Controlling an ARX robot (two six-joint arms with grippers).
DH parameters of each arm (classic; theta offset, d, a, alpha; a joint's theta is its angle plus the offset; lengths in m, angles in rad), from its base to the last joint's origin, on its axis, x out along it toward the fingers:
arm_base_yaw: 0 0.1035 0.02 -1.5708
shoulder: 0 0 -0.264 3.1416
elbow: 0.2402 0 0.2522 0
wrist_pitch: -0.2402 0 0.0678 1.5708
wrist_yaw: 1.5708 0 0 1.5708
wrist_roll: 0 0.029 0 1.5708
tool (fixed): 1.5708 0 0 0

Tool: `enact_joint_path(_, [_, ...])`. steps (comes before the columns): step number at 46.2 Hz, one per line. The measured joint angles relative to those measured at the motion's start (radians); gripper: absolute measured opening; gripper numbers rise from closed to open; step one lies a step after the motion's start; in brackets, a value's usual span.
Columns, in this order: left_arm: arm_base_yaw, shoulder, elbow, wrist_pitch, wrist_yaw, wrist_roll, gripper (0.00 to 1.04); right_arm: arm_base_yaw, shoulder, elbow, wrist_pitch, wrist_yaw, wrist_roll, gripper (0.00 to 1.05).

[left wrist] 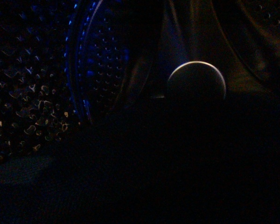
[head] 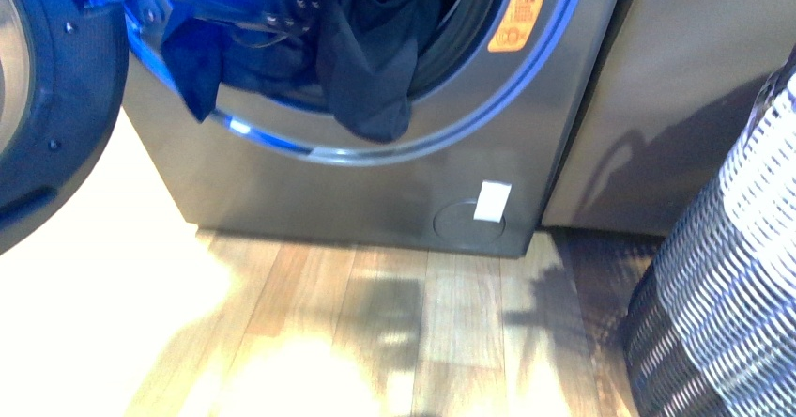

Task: Put clothes into washing machine

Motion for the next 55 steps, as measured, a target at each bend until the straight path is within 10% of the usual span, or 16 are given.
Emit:
enact_joint_path(37, [0.009, 0.129, 0.304, -0.243, 0.106, 0.066, 0.1, 0.0, -0.246, -0.012, -0.241, 0.0, 0.0, 0.02])
enact_joint_path(55, [0.033, -0.041, -0.008, -0.441, 0.252, 0.021, 0.76, 0.0, -0.246, -0.012, -0.241, 0.0, 0.0, 0.02])
